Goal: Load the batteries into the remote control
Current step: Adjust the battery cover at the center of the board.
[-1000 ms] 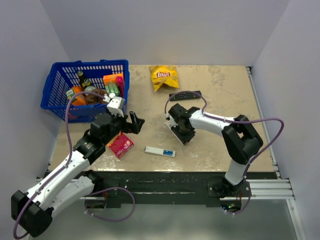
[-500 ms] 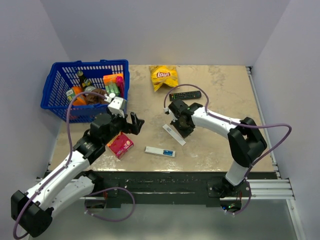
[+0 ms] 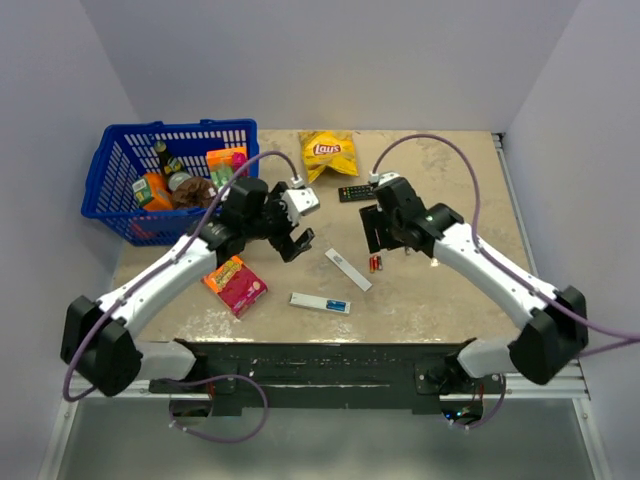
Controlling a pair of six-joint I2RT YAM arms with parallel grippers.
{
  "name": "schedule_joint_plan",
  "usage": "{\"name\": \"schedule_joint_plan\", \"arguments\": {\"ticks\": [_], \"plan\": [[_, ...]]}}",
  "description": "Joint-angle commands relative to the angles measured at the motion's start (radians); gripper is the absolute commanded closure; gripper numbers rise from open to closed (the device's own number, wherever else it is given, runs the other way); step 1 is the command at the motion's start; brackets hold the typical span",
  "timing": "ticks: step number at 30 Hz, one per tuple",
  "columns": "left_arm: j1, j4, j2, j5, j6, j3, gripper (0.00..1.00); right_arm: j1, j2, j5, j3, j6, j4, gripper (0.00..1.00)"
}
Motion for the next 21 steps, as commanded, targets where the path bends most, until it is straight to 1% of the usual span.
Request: {"name": "schedule_joint_plan", "arguments": {"ticks": [1, 2, 3, 4, 5, 6, 8, 9, 13, 14, 16, 21], "plan": [[-0.023, -0.132, 0.146, 0.112, 0.312, 0.155, 0.0, 0.003, -0.161, 0.189, -0.082, 0.154, 0.082, 0.31], [-0.026, -0.147, 0.175, 0.129, 0.372, 0.193, 0.0, 0.003, -0.23, 0.225, -0.102, 0.174, 0.105, 0.3], [-0.035, -0.163, 0.235, 0.135, 0.406, 0.212, 0.0, 0.003, -0.259, 0.236, -0.121, 0.204, 0.115, 0.29], [-0.041, -0.195, 0.267, 0.114, 0.438, 0.23, 0.0, 0.003, -0.296, 0.239, -0.159, 0.211, 0.128, 0.29], [-0.065, -0.219, 0.301, 0.09, 0.5, 0.279, 0.0, 0.003, -0.354, 0.239, -0.177, 0.214, 0.157, 0.28], [-0.078, -0.25, 0.371, 0.067, 0.533, 0.307, 0.0, 0.003, -0.39, 0.242, -0.194, 0.212, 0.168, 0.28], [-0.102, -0.323, 0.442, 0.019, 0.602, 0.383, 0.0, 0.002, -0.443, 0.254, -0.231, 0.218, 0.187, 0.27], [-0.107, -0.344, 0.503, 0.011, 0.62, 0.405, 0.0, 0.002, -0.5, 0.259, -0.24, 0.222, 0.194, 0.27], [-0.124, -0.43, 0.64, 0.002, 0.688, 0.511, 0.0, 0.003, -0.595, 0.257, -0.28, 0.225, 0.223, 0.26], [-0.13, -0.459, 0.663, -0.004, 0.708, 0.549, 0.0, 0.003, -0.606, 0.259, -0.285, 0.226, 0.223, 0.26], [-0.135, -0.476, 0.725, -0.01, 0.734, 0.577, 0.0, 0.005, -0.637, 0.265, -0.296, 0.225, 0.217, 0.27], [-0.152, -0.473, 0.82, 0.016, 0.763, 0.642, 0.0, 0.003, -0.663, 0.276, -0.308, 0.205, 0.191, 0.27]]}}
